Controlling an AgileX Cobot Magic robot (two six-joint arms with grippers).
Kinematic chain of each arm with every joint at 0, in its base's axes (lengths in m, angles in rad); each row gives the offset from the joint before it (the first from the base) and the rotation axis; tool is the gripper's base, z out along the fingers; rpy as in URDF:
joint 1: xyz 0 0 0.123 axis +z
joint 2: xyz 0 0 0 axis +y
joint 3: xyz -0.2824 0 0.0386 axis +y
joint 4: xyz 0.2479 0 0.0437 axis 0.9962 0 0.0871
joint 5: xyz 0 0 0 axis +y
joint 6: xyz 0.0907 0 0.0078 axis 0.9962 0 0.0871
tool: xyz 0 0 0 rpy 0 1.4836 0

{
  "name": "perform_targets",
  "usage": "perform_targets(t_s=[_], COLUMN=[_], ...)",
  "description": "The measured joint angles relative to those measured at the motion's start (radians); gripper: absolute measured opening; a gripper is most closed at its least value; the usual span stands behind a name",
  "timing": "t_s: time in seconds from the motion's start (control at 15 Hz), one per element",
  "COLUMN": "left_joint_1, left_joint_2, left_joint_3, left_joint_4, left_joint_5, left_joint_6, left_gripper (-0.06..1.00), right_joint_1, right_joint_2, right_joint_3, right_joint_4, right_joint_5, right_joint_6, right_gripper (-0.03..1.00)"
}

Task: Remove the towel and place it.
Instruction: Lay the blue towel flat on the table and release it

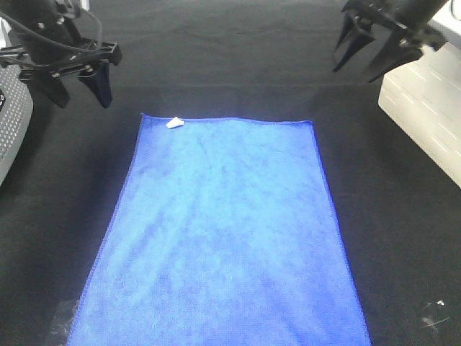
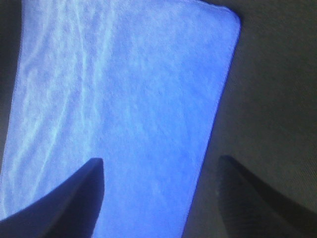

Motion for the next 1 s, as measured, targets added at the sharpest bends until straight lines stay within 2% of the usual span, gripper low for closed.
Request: perform_targets(t_s=[0.33,0.4,0.67,0.87,1.0], left_joint_1=[0.019,0.019,0.019,0.026,0.060], left_joint_2=[0.277,0.277,0.414,0.456,0.468], left_joint_3=[-0.331,-0.331,-0.483,-0.512,-0.512], left_joint_4=[-0.002,-0.002,-0.002,-0.003,-0.045], left_joint_5=[0.004,0.004,0.009,0.017,0.005], left_joint_6=[0.031,0.031,0.043,0.057,0.060], left_gripper=[0.63,0.63,0.63,0.63,0.63], right_joint_1=[0.000,0.000,0.000,0.000,0.000], right_joint_2=[0.264,0.264,0.382,0.423,0.452], right_joint_3=[-0.282,-0.282,-0.366,-0.372,-0.372], right_joint_4=[-0.032,-0.032,-0.099,-0.117,-0.134], right_joint_5=[-0.001,-0.001,-0.039,-0.105,-0.116], right_joint_6=[-0.024,-0.024,-0.024,-0.024,-0.024], right_gripper=[0.63,0.63,0.63,0.63,0.63])
